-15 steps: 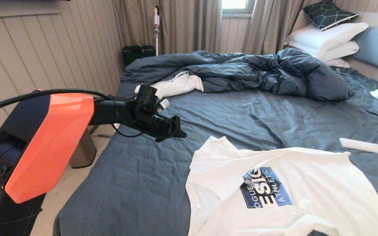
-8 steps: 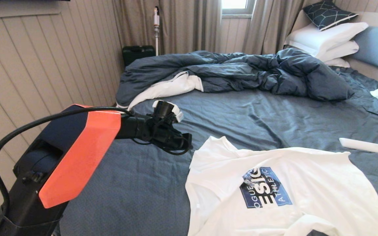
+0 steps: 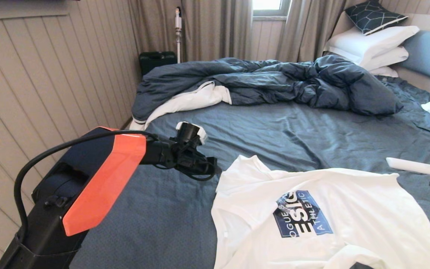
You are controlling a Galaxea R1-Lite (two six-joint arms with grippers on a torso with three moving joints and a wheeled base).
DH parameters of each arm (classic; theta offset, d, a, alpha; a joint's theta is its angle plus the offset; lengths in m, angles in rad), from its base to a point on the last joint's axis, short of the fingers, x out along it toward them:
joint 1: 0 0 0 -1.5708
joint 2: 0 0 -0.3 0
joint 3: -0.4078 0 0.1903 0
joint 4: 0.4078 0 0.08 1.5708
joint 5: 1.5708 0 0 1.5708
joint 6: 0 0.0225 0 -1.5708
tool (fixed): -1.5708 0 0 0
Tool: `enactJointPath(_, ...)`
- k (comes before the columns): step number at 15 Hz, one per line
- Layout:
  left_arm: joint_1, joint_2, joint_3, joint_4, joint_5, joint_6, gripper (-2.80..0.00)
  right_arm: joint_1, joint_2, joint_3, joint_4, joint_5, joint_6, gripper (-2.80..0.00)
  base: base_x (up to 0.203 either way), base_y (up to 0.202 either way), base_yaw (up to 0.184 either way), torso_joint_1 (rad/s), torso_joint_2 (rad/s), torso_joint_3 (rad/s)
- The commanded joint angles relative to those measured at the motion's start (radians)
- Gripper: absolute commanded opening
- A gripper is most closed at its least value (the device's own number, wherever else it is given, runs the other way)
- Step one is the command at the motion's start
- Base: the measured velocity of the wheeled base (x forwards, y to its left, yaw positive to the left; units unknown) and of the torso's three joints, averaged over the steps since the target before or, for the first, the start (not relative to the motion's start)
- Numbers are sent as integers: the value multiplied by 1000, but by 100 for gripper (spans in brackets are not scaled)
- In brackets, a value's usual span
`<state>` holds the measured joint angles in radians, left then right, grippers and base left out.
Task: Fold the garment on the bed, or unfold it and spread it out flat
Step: Unford the white T-shirt
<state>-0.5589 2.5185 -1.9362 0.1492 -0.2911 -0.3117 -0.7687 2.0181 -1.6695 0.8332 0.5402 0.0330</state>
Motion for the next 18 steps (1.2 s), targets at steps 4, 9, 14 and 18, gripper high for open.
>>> enactJointPath(4, -36, 8, 1, -18, -5, 0, 0, -3, -5, 14, 4, 2, -10, -280, 0, 0, 0, 0, 0, 0)
enactJointPath(9, -61, 27, 0, -41, -10, 5, 0, -7, -6, 25, 4, 3, -21, -280, 0, 0, 0, 0, 0, 0)
enactJointPath(14, -78, 34, 0, -62, -8, 5, 0, -7, -4, 31, 4, 3, -21, -280, 0, 0, 0, 0, 0, 0)
enactJointPath(18, -79, 46, 0, -59, -10, 20, 0, -16, 2, 37, 3, 0, -22, -280, 0, 0, 0, 0, 0, 0)
